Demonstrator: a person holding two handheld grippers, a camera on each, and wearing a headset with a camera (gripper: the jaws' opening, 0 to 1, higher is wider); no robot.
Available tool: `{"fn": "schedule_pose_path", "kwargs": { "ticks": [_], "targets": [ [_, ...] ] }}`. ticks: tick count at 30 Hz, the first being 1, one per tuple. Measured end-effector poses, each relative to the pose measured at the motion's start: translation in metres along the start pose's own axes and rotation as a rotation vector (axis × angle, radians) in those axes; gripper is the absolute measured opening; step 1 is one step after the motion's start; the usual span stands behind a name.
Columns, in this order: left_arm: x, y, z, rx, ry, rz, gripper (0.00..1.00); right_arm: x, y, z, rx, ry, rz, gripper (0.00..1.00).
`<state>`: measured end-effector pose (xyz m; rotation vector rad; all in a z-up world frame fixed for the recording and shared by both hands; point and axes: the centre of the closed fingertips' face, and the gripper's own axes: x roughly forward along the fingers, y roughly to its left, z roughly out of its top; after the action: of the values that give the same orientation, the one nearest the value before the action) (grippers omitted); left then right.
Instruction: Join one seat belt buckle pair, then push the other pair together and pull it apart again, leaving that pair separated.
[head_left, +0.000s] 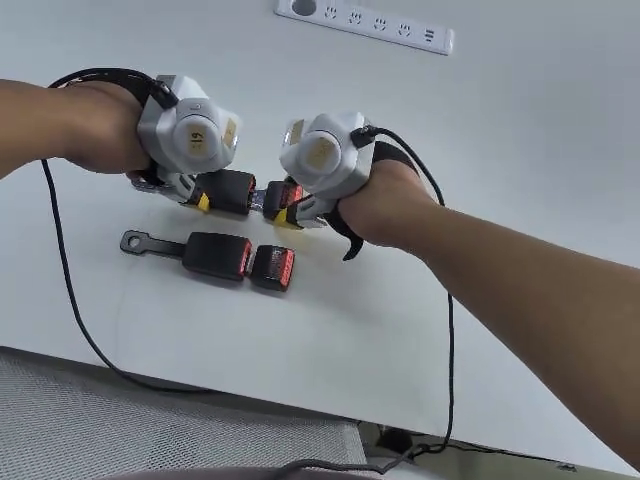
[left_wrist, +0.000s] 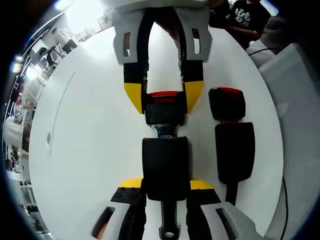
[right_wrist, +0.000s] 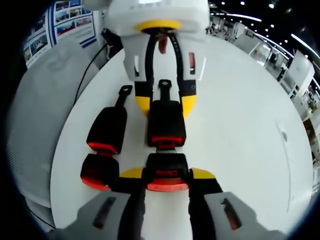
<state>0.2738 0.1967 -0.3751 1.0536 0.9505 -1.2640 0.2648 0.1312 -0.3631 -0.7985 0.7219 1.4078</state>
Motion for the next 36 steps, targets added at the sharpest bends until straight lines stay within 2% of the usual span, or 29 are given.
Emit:
{"fn": "schedule_pose_path", "kwargs": {
  "ticks": [6, 20, 36],
  "targets": [
    [-0.0005, -0.0002, -0.0010, -0.022, -0.021, 0.007, 0.30, 0.0016, -0.0014, 0.0028, 0.008, -0.005, -0.006, 0.31],
    [-0.0001, 0.0007, -0.0013, -0.021, -0.016, 0.011, 0.30, 0.0021, -0.0024, 0.0043, 0.020, -0.008, -0.013, 0.31],
    [-0.0015, -0.0004, -0.0015, -0.034, -0.031, 0.015, 0.30, 0.0006, -0.0015, 0.0029, 0.006, -0.013, -0.020, 0.31]
  ]
}}
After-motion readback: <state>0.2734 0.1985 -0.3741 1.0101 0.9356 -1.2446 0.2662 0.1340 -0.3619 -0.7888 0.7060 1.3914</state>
